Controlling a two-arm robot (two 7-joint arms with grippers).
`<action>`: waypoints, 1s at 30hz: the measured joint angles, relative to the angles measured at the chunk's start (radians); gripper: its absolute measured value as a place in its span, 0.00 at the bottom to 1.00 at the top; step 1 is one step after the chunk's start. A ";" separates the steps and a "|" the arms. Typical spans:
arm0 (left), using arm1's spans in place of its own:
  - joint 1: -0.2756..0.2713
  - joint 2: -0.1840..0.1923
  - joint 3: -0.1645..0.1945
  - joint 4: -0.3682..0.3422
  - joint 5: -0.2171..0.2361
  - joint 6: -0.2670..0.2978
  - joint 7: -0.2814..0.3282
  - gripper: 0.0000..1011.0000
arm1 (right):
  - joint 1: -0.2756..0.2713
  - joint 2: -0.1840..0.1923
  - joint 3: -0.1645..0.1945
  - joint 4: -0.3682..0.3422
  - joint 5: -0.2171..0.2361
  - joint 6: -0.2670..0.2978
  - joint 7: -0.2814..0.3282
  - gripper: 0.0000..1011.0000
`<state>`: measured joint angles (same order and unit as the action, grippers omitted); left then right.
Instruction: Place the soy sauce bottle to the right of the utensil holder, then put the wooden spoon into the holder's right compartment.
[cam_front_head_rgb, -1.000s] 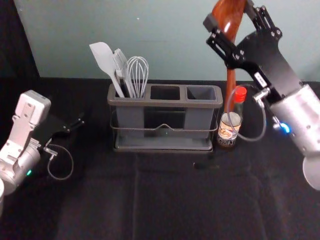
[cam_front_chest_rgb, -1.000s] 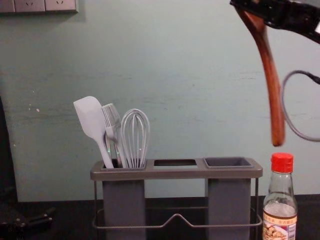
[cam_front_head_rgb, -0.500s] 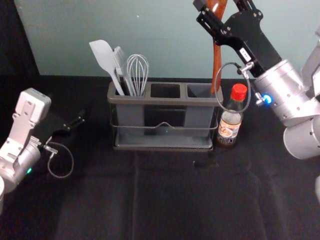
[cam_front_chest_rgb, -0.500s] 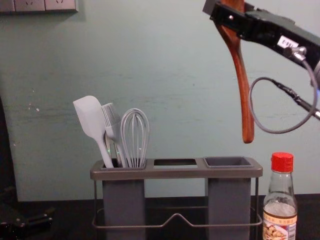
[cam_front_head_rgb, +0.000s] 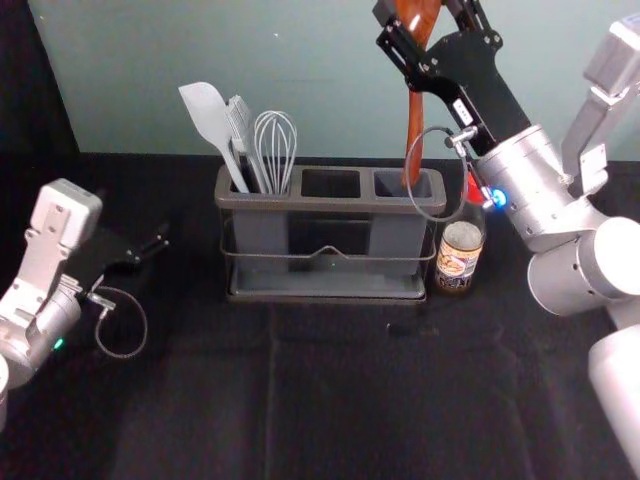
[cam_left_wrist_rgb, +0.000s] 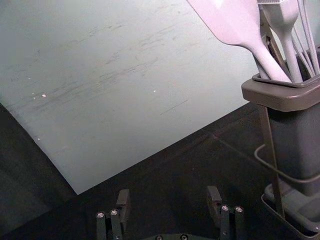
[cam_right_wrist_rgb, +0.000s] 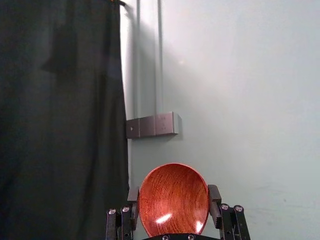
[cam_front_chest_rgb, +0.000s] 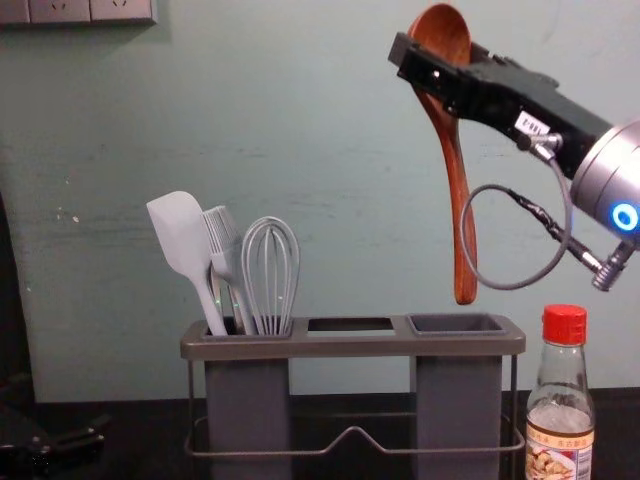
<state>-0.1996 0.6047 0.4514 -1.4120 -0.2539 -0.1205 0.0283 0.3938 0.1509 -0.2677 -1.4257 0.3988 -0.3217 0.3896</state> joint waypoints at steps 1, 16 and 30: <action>0.000 0.000 0.000 0.000 0.000 0.000 0.000 0.99 | 0.001 -0.002 0.000 0.006 -0.002 -0.003 -0.002 0.83; 0.000 0.000 0.000 0.000 0.000 0.000 0.000 0.99 | 0.025 -0.049 0.020 0.133 -0.031 -0.096 -0.004 0.83; 0.000 0.000 0.000 0.000 0.000 0.000 0.000 0.99 | 0.011 -0.067 0.032 0.193 -0.047 -0.139 0.019 0.83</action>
<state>-0.1995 0.6047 0.4514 -1.4120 -0.2539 -0.1205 0.0283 0.4047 0.0839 -0.2353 -1.2327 0.3522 -0.4608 0.4085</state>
